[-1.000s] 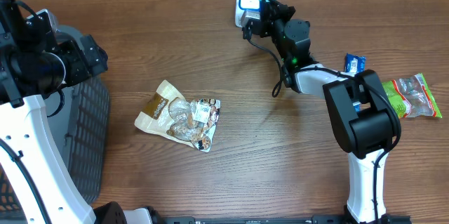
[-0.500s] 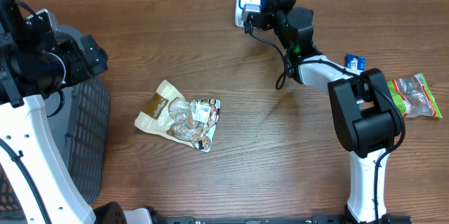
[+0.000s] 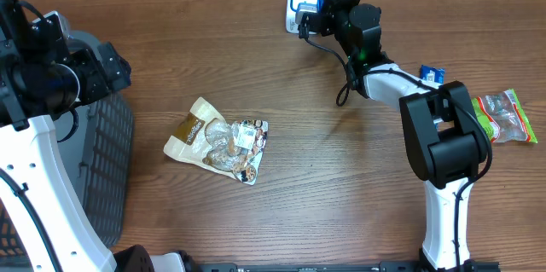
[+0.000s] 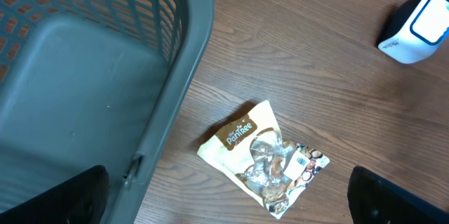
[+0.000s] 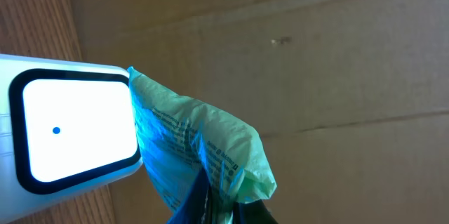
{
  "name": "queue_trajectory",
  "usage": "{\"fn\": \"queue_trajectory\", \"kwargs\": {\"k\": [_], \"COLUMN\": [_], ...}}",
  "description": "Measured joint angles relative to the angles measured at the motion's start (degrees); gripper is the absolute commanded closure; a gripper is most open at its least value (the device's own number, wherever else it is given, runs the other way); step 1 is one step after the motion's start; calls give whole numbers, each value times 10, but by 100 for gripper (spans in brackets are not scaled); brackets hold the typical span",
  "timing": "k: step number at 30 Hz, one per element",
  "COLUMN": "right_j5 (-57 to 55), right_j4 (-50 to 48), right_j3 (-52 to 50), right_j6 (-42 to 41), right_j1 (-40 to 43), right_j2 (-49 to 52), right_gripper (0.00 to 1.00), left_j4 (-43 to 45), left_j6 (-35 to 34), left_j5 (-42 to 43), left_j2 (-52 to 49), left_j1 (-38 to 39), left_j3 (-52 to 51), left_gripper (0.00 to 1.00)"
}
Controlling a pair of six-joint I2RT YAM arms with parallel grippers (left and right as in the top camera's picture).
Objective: Scan the item barcode
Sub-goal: 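Raise the wipes pack barcode to the white scanner and hold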
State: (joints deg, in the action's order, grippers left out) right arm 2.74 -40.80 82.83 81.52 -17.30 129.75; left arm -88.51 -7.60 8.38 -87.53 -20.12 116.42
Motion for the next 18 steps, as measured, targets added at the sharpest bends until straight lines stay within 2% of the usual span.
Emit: {"fn": "queue_trajectory", "kwargs": {"k": [18], "right_j5": [0], "right_j4": [-3], "right_j3": [0], "right_j6": [36], "right_j1": [0], "right_j2": [8], "right_gripper": [96], "left_j4": [0], "left_j6": [0], "left_j5": [0], "left_j2": [0], "left_j1": [0], "left_j3": [0], "left_gripper": [0]}}
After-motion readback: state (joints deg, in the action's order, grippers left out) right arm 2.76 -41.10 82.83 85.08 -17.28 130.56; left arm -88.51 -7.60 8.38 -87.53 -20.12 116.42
